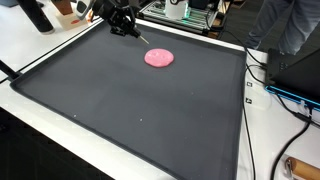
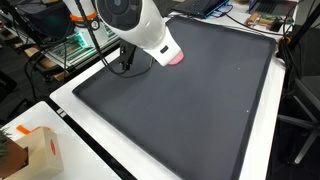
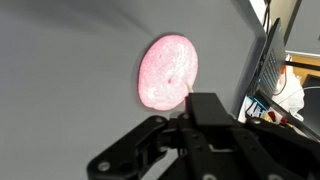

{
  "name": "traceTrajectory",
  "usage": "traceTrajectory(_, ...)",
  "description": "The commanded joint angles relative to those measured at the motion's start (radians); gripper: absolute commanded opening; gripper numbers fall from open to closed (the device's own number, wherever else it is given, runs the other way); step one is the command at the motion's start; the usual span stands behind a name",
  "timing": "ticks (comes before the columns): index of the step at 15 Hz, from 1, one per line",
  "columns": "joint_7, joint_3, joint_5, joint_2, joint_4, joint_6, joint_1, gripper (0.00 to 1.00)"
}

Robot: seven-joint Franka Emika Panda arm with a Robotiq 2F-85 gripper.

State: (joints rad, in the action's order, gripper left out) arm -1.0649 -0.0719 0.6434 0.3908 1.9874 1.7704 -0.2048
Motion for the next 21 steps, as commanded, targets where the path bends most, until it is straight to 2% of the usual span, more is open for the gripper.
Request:
traceTrajectory(1,0.072,0.008,-0.057,-0.049,0.013,0.011,0.024,0.03)
traceTrajectory(14,0.296,0.068,-0.262,-0.223,0.048,0.056,0.132,0.03)
traceTrajectory(21,0.453,0.105,-0.348,-0.307,0.12,0.232,0.197,0.03)
